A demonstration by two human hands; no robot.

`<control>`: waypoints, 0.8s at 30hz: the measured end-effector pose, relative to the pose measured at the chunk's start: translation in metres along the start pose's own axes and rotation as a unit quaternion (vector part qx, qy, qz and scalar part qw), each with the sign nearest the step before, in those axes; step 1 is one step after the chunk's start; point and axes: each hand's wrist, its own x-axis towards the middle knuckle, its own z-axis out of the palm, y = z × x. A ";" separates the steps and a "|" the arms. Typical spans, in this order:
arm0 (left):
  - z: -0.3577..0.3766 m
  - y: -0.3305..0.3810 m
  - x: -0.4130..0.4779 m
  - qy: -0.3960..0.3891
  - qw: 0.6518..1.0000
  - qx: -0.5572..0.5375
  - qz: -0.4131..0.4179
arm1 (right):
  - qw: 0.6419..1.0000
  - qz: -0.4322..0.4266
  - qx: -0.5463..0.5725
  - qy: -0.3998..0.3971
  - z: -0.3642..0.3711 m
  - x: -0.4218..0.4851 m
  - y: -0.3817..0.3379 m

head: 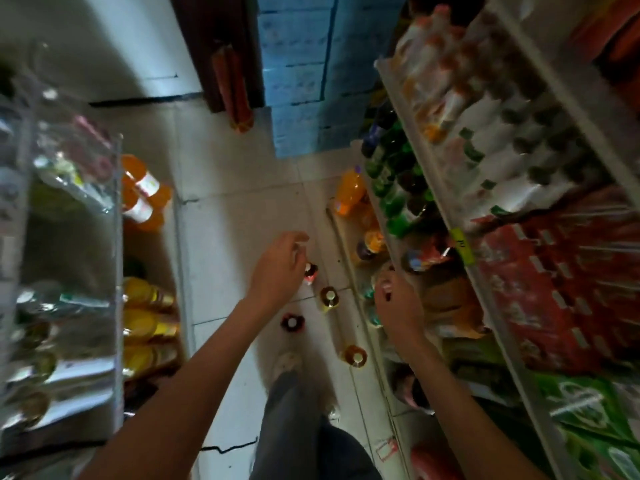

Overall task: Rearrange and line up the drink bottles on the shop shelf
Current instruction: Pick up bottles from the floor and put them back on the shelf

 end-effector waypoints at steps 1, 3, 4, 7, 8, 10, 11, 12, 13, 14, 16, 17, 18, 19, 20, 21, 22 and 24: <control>0.003 -0.013 -0.001 -0.001 1.000 0.001 -0.014 | 1.000 0.010 0.001 -0.009 0.013 0.006 0.007; 0.010 -0.043 0.002 0.002 0.999 0.002 -0.033 | 1.000 0.020 -0.003 -0.020 0.044 0.021 0.019; 0.013 -0.058 0.003 0.005 0.999 0.005 -0.041 | 0.999 0.025 -0.013 -0.027 0.058 0.029 0.026; 0.022 -0.109 0.013 0.021 0.998 0.024 -0.059 | 0.997 0.028 -0.033 -0.059 0.104 0.055 0.046; 0.025 -0.126 0.017 0.027 0.997 0.030 -0.064 | 0.997 0.022 -0.034 -0.061 0.120 0.065 0.052; 0.033 -0.161 0.028 0.039 0.995 0.045 -0.076 | 0.998 0.007 -0.043 -0.055 0.151 0.087 0.061; 0.038 -0.177 0.033 0.046 0.994 0.057 -0.081 | 0.997 -0.002 -0.053 -0.057 0.166 0.098 0.066; 0.046 -0.196 0.040 0.059 0.992 0.075 -0.085 | 0.996 -0.013 -0.064 -0.064 0.184 0.111 0.073; 0.054 -0.216 0.047 0.074 0.988 0.098 -0.090 | 0.994 -0.018 -0.071 -0.076 0.204 0.124 0.081; 0.059 -0.230 0.053 0.084 0.985 0.117 -0.099 | 0.993 -0.017 -0.072 -0.088 0.217 0.134 0.088; 0.076 -0.266 0.064 0.098 0.976 0.147 -0.125 | 0.990 -0.016 -0.071 -0.118 0.252 0.153 0.105; 0.089 -0.289 0.070 0.104 0.972 0.160 -0.137 | 0.987 -0.030 -0.076 -0.136 0.274 0.164 0.116; 0.102 -0.311 0.077 0.111 0.969 0.166 -0.146 | 0.984 -0.045 -0.081 -0.153 0.297 0.178 0.128; 0.114 -0.328 0.083 0.113 0.968 0.167 -0.152 | 0.981 -0.052 -0.082 -0.168 0.315 0.190 0.135; 0.128 -0.348 0.087 0.116 0.966 0.168 -0.156 | 0.978 -0.055 -0.079 -0.186 0.336 0.202 0.143; 0.144 -0.367 0.090 0.117 0.966 0.169 -0.158 | 0.974 -0.053 -0.076 -0.205 0.358 0.212 0.154; 0.159 -0.384 0.094 0.112 0.967 0.165 -0.160 | 0.970 -0.048 -0.071 -0.226 0.380 0.223 0.164; 0.194 -0.419 0.101 0.098 0.971 0.148 -0.163 | 0.963 -0.042 -0.075 -0.255 0.422 0.245 0.185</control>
